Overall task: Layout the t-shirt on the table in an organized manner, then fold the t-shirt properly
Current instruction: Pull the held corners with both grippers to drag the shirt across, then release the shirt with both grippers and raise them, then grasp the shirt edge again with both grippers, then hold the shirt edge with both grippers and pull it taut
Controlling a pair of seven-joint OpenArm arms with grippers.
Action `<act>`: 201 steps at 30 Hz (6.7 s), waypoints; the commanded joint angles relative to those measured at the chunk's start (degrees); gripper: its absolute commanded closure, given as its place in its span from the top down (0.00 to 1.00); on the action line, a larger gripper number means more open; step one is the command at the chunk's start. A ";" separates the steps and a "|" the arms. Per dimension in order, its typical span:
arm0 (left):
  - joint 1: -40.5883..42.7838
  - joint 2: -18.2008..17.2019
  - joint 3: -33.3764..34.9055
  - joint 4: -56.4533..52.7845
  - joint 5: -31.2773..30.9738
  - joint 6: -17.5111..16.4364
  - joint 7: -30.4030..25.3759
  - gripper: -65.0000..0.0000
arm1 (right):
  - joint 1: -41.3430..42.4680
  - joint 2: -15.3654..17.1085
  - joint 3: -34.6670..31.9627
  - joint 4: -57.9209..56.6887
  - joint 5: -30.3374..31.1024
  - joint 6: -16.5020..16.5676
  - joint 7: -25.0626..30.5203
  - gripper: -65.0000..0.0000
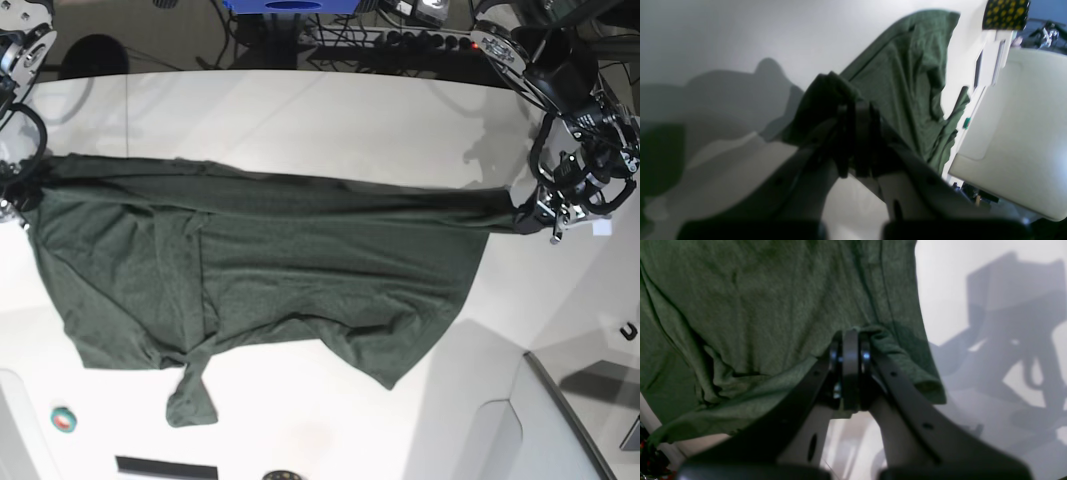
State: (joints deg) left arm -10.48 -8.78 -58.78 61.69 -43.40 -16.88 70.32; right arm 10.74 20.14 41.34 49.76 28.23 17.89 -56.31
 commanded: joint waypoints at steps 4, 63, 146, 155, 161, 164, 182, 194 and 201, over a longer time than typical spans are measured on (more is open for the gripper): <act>-1.17 -0.67 0.19 1.03 -1.39 -0.30 -0.30 0.00 | 0.91 1.62 0.02 0.84 0.56 -0.18 0.62 0.01; 12.28 -3.93 7.66 19.67 -1.39 1.02 -13.23 0.89 | -18.52 -17.46 11.01 43.30 1.09 13.27 0.27 0.45; 0.15 0.47 23.58 -16.81 -1.39 -3.20 -31.69 0.00 | -6.39 -12.54 25.78 4.44 0.91 13.63 0.62 0.00; 0.68 -0.85 20.32 -0.20 -1.48 5.32 -15.60 0.00 | -6.13 -13.06 25.95 22.37 0.83 10.29 -10.98 0.00; -1.26 -0.76 11.44 9.12 -1.48 8.31 -3.38 0.00 | -3.67 -12.01 25.78 28.53 0.91 3.08 -17.49 0.00; -2.05 -1.03 8.89 11.85 -1.48 8.58 2.25 0.00 | -1.64 -9.90 24.90 28.79 0.91 -1.58 -21.44 0.01; 9.21 -1.03 8.63 12.81 -1.39 8.23 3.21 0.00 | -6.39 -9.46 20.33 22.55 1.00 -7.74 -15.99 0.00; 12.28 -0.76 8.72 18.18 -1.48 8.23 3.04 0.00 | -7.36 -10.25 23.14 19.30 1.09 -1.67 -14.15 0.50; 12.55 -0.67 8.81 19.50 -1.48 8.23 3.30 0.00 | -9.12 -10.34 25.16 19.30 1.09 -1.23 -14.32 0.46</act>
State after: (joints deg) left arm 2.46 -8.56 -50.00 80.25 -43.77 -8.54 73.82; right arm 1.17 8.64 66.28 67.90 28.45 15.81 -70.57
